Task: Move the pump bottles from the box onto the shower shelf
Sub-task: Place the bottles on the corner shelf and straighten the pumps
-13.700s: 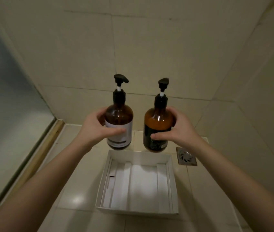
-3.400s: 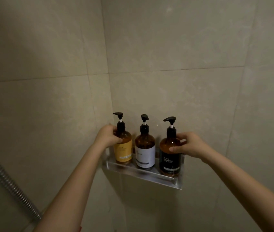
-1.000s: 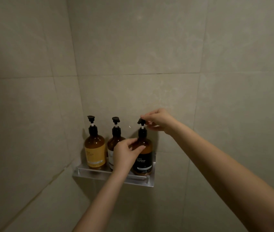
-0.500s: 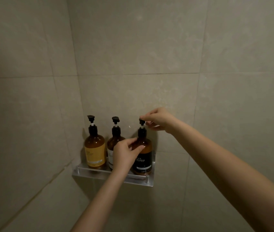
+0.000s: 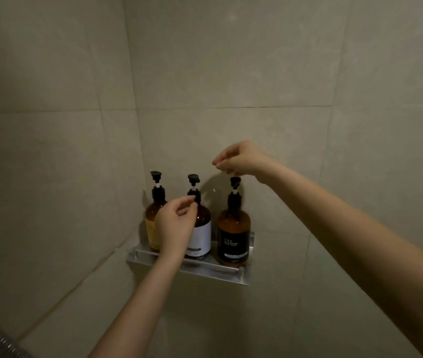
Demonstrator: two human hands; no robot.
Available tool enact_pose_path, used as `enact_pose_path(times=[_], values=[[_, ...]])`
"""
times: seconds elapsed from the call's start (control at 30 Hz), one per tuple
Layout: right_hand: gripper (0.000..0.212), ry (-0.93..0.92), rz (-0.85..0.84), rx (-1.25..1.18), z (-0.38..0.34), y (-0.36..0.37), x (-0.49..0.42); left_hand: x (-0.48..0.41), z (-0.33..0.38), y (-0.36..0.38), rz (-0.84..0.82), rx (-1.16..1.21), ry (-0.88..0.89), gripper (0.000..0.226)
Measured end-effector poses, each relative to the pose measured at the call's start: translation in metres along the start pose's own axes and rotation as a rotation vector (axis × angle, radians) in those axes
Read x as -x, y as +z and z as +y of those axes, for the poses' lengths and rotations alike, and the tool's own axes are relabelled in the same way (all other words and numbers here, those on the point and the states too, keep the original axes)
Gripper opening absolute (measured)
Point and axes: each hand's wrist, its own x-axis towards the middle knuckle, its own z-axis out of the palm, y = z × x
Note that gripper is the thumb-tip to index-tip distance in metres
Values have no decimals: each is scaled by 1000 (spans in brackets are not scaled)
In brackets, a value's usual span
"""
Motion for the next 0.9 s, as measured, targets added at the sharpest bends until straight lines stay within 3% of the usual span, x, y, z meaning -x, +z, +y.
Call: enact_pose_path(times=[0.1,0.23,0.33,0.63,0.9], values=[[16,-112,-181,77,-14,12,-8,-16,-10,-12,37,-51,-36,28],[30,-157,-334,149,-17,26,-19,-27,-20,-13,-116,-246,-20,44],[29,-125,-422,114,-14,27,-24,-28,-22,-9,-199,-324,2,42],[25,-69,-407,80,-11,21,-31,-35,-19,-8,-285,-337,-53,48],[36,15,-238,103,-17,35,-29,-31,-20,-7,-255,-316,-37,47]])
